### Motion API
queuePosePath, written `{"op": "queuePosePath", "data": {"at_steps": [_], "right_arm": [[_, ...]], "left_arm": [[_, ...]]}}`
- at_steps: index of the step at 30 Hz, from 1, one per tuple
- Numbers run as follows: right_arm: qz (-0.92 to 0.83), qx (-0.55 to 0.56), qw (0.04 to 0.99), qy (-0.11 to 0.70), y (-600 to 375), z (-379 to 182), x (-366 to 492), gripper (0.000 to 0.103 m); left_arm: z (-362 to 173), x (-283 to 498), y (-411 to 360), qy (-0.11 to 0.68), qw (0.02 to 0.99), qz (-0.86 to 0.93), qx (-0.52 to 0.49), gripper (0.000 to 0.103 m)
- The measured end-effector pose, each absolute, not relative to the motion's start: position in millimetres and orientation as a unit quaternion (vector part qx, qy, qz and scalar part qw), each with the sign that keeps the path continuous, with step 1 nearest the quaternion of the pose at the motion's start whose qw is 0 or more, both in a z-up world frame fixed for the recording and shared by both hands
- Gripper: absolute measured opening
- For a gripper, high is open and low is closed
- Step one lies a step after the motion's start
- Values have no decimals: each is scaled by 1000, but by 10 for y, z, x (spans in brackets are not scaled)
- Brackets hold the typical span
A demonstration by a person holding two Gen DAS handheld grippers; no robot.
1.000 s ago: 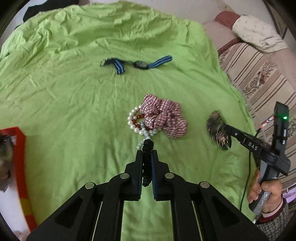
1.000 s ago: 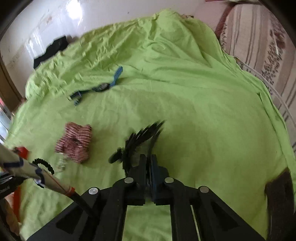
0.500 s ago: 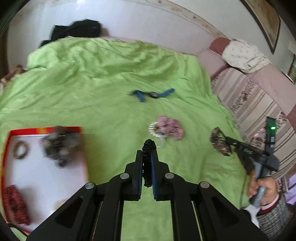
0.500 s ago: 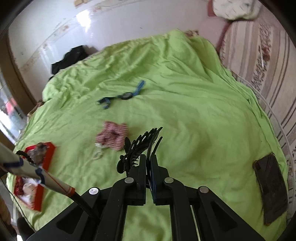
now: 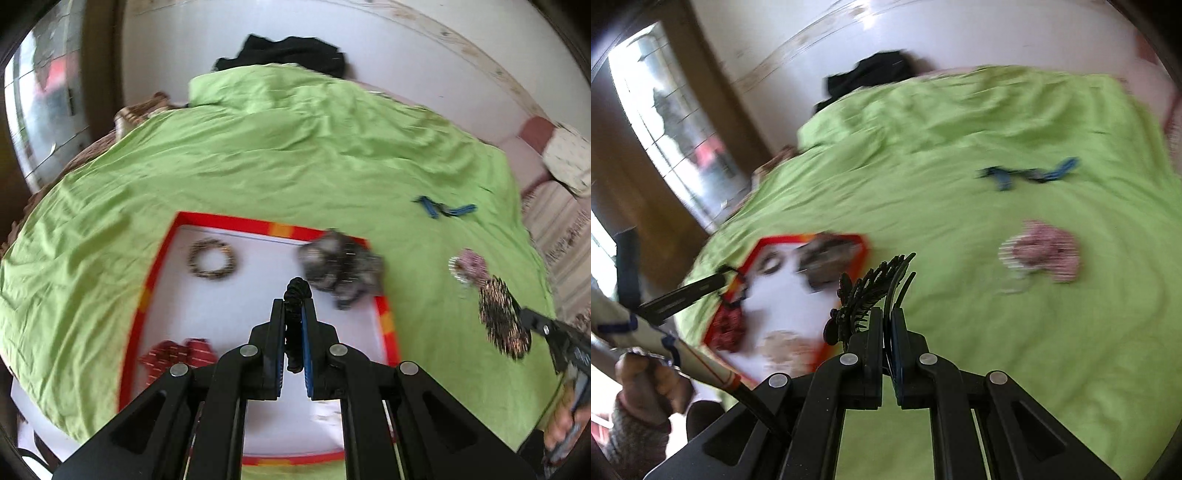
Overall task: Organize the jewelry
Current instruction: 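Carry the hair tie and claw clip into the tray and open both tools, then withdraw both open tools from the tray toward the pink plaid scrunchie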
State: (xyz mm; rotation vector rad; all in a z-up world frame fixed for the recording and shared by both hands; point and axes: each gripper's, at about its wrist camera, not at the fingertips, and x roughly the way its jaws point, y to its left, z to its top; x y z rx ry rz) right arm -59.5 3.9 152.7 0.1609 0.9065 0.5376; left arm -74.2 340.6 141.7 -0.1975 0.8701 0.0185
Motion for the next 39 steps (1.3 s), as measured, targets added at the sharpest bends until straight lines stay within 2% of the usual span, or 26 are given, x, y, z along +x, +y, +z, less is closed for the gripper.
{"op": "queuePosePath", "data": {"at_steps": [14,26,29,31,34,35,36,38,39], "right_arm": [[341,46,815,467,1593,1183,-388,5],[334,41,805,488,1923,890,-213,6],[332,31,808,486,1968,858,-216,8],[326,21,814,480,1988,860,-232,9],[330,11,817,472,2008,887,-261,12],[331,6,819,468,2016,906,-280,18],[332,3,821,465,2021,924,-297,29],[337,2,824,455,2003,996,-342,41],[338,3,826,452,1990,1027,-359,43]], "left_arm": [[904,-296,4113,460,876,66,-129,8],[747,-335,4295,459,875,91,-128,8],[797,-365,4283,449,880,90,-126,9],[852,-401,4256,443,884,89,-123,12],[967,-485,4192,429,891,97,-115,33],[1017,-529,4163,422,894,101,-111,42],[1061,-565,4132,417,896,104,-108,45],[1171,-662,4056,406,902,108,-99,45],[1213,-702,4021,402,904,111,-93,47]]}}
